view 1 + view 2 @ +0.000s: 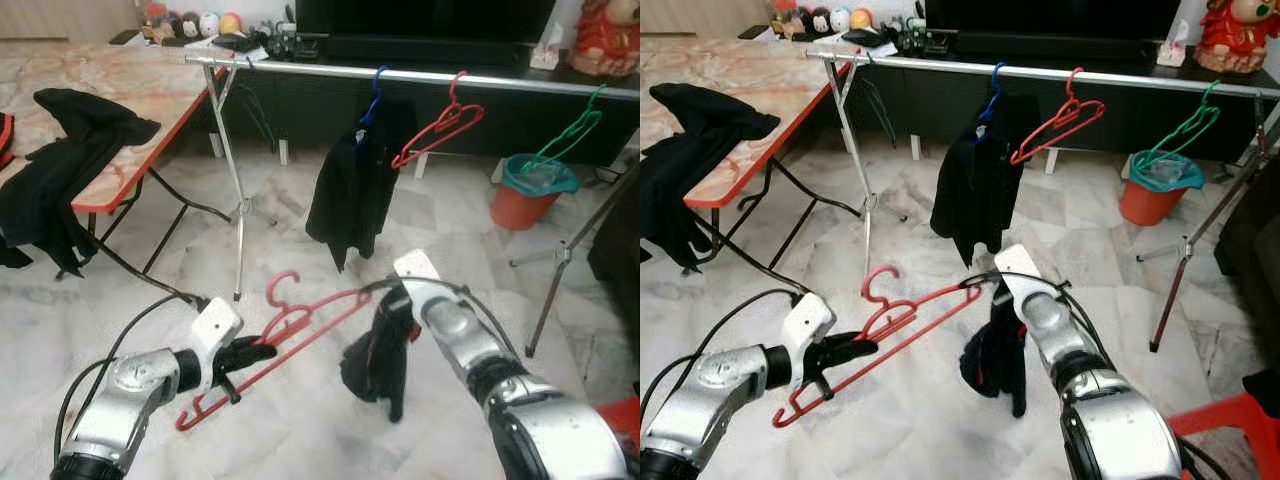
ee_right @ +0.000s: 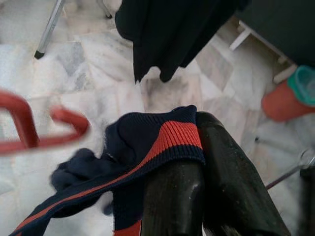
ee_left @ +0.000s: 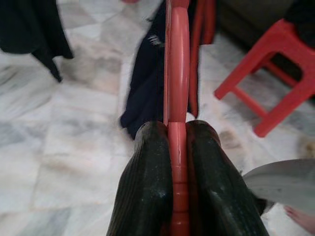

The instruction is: Hang hanger

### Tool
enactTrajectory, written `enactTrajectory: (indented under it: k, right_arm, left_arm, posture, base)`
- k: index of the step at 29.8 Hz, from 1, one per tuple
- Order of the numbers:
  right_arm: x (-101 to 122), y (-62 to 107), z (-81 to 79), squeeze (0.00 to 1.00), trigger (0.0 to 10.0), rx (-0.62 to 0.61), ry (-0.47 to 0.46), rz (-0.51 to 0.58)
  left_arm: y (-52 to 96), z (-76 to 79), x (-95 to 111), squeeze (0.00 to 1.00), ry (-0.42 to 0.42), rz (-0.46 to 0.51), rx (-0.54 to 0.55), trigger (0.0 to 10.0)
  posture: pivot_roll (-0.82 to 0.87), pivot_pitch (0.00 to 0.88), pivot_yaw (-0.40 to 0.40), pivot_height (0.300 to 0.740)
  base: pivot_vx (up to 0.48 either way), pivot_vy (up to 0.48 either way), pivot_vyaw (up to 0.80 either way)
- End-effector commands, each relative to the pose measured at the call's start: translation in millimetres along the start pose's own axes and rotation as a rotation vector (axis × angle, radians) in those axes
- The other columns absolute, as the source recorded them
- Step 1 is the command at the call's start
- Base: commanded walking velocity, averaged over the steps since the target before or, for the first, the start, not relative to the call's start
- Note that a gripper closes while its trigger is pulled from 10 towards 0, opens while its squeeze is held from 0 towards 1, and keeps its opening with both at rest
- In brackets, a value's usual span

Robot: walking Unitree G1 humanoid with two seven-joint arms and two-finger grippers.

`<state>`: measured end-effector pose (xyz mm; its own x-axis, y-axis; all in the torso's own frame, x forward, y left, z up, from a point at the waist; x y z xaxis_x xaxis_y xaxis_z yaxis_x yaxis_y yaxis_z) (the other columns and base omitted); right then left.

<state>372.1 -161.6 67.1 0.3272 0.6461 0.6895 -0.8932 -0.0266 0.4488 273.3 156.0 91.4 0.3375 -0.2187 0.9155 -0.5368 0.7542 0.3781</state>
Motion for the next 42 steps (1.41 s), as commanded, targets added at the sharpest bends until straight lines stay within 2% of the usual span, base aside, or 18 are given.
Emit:
enactTrajectory:
  k: [1, 4, 13, 15, 20, 25, 31, 33, 38, 40, 42]
  right_arm:
    - [11, -1.1, 8.8, 0.0, 10.0, -0.01, 0.022, 0.018]
    - [18, -2.0, 11.0, 0.0, 10.0, -0.008, 0.018, 0.022]
    - [24, -2.8, 13.7, 0.0, 10.0, -0.018, 0.02, 0.012]
    - [26, -3.1, 14.1, 0.0, 10.0, -0.024, 0.014, 0.01]
    - [36, -3.6, 12.8, 0.0, 10.0, -0.017, -0.01, 0.034]
    - [38, -3.8, 10.1, 0.0, 10.0, -0.012, -0.01, 0.035]
    - [39, -3.9, 6.4, 0.0, 10.0, -0.003, -0.01, 0.036]
    - [41, -4.0, 5.1, 0.0, 10.0, 0.0, -0.012, 0.037]
    - [42, -4.0, 2.8, 0.0, 10.0, 0.008, -0.016, 0.042]
    - [42, -4.0, 0.8, 0.0, 10.0, 0.015, -0.02, 0.043]
    - [41, -3.9, 1.1, 0.0, 10.0, 0.015, -0.021, 0.041]
  left_arm:
    - [0.6, 8.7, 4, 0.0, 0.003, -0.022, -0.053, 10.0]
    - [4.1, 19.4, 8, 0.0, 0.004, -0.058, -0.127, 10.0]
    - [19.0, 32.2, 13, 0.0, -0.046, -0.149, -0.205, 10.0]
    - [17.8, 34.9, 16, 0.0, -0.059, -0.149, -0.207, 10.0]
    - [8.9, 28.2, 19, 0.0, -0.073, -0.133, -0.136, 10.0]
    - [2.3, 36.4, 21, 0.0, -0.04, -0.111, -0.181, 10.0]
    - [-5.4, 36.9, 29, 0.0, -0.038, -0.069, -0.166, 10.0]
    - [-7.6, 36.0, 30, 0.0, -0.04, -0.064, -0.153, 10.0]
    - [-15.4, 22.9, 27, 0.0, -0.074, -0.066, -0.028, 10.0]
    - [-19.5, 13.5, 26, 0.0, -0.071, -0.074, 0.061, 10.0]
    - [-19.8, 10.4, 26, 0.0, -0.074, -0.076, 0.086, 10.0]
  posture:
    - [0.08, 0.0, -0.02, 0.74]
    - [0.08, 0.0, -0.023, 0.74]
    - [0.1, 0.0, -0.031, 0.74]
    - [0.1, 0.0, -0.029, 0.74]
    - [0.1, 0.0, -0.025, 0.74]
    - [0.09, 0.0, -0.022, 0.74]
    - [0.09, 0.0, -0.025, 0.74]
    - [0.09, 0.0, -0.026, 0.74]
    - [0.09, 0.0, -0.024, 0.74]
    - [0.09, 0.0, -0.023, 0.74]
    - [0.09, 0.0, -0.023, 0.74]
  base:
    - [0.0, 0.0, 0.0]
    - [0.0, 0.0, 0.0]
    - [0.0, 0.0, 0.0]
    - [0.0, 0.0, 0.0]
    - [0.0, 0.0, 0.0]
    - [0.0, 0.0, 0.0]
    - [0.0, 0.0, 0.0]
    - [0.0, 0.0, 0.0]
    - [0.0, 0.0, 0.0]
    - [0.0, 0.0, 0.0]
    - [0.0, 0.0, 0.0]
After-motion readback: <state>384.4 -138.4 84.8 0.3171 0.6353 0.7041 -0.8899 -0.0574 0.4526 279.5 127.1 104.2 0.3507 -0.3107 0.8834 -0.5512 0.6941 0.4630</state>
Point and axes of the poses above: a point about 5 cm out from each wrist's last joint towards the gripper, its own y axis pointing back from the gripper into the wrist, its own x axis along the axis of the wrist's last joint, z = x × y, the point moved 1 cm from there along -y, pointing out of the wrist towards the gripper, and after that the axes turned 8 degrees about y, right-handed, at the moved point
